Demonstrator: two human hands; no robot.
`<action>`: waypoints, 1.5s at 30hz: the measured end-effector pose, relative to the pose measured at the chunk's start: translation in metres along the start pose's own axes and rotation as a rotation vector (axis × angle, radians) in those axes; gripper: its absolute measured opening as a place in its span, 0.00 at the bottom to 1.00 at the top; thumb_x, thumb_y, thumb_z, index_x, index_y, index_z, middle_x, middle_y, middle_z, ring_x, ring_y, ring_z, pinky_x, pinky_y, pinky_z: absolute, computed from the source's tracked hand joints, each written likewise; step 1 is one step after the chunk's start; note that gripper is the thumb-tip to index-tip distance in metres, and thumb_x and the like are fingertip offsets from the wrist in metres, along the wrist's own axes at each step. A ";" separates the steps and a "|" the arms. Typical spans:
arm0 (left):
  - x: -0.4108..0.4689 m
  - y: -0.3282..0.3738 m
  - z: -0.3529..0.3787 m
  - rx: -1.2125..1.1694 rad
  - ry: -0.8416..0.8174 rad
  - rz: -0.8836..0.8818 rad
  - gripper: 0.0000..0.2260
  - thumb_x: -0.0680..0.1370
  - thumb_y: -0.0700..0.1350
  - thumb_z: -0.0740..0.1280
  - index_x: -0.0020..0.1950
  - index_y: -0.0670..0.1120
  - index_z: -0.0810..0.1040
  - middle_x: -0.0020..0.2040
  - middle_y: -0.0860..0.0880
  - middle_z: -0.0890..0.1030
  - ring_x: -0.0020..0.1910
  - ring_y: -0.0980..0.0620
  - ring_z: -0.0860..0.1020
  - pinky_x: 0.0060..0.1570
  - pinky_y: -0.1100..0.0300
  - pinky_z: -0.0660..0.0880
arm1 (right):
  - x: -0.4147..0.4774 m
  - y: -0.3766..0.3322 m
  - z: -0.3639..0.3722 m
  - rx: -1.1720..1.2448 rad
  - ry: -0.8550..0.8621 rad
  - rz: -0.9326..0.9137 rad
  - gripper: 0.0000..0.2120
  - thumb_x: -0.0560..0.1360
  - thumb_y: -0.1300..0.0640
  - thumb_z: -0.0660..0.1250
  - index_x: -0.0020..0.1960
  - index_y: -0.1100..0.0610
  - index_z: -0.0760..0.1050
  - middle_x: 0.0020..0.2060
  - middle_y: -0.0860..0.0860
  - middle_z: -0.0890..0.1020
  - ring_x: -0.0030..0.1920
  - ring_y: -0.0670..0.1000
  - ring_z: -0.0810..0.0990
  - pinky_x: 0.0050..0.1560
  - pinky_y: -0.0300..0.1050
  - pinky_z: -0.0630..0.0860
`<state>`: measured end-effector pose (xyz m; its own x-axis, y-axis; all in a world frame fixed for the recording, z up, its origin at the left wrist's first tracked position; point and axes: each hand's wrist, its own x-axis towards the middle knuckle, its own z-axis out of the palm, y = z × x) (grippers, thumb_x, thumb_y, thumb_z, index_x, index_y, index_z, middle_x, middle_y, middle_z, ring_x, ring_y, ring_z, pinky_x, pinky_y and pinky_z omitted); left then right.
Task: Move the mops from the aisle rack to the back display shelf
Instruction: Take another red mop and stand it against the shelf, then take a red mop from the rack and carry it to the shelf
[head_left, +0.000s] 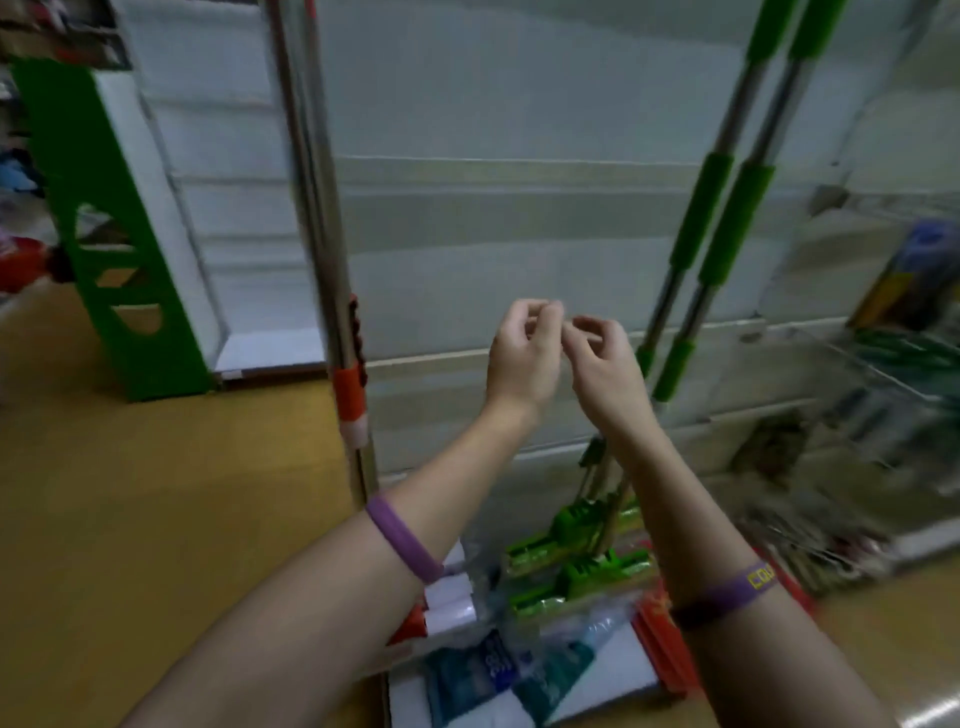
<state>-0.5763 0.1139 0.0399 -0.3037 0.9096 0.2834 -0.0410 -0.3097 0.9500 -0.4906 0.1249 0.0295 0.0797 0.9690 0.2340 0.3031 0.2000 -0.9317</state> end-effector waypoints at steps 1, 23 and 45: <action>-0.009 -0.006 0.020 -0.007 -0.052 -0.037 0.07 0.73 0.52 0.63 0.42 0.49 0.75 0.35 0.55 0.76 0.36 0.58 0.75 0.43 0.58 0.72 | -0.004 0.012 -0.019 0.004 0.039 0.024 0.20 0.81 0.49 0.64 0.69 0.57 0.70 0.64 0.52 0.78 0.63 0.48 0.76 0.67 0.47 0.72; -0.259 -0.073 0.413 0.231 -1.160 -0.353 0.23 0.80 0.51 0.64 0.73 0.43 0.70 0.70 0.48 0.73 0.68 0.52 0.72 0.65 0.58 0.68 | -0.178 0.208 -0.437 0.004 0.742 0.532 0.35 0.79 0.44 0.65 0.80 0.56 0.55 0.78 0.53 0.61 0.77 0.50 0.60 0.69 0.43 0.62; -0.275 -0.128 0.656 0.262 -1.534 -0.384 0.22 0.82 0.50 0.61 0.74 0.44 0.67 0.72 0.48 0.71 0.66 0.55 0.70 0.55 0.62 0.64 | -0.106 0.314 -0.600 0.062 1.098 0.723 0.33 0.81 0.43 0.60 0.80 0.52 0.52 0.78 0.54 0.61 0.77 0.55 0.62 0.68 0.48 0.64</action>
<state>0.1372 0.0852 -0.0737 0.8898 0.3735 -0.2620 0.3199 -0.1015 0.9420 0.1656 -0.0021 -0.1210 0.9387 0.2432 -0.2443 -0.1745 -0.2759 -0.9452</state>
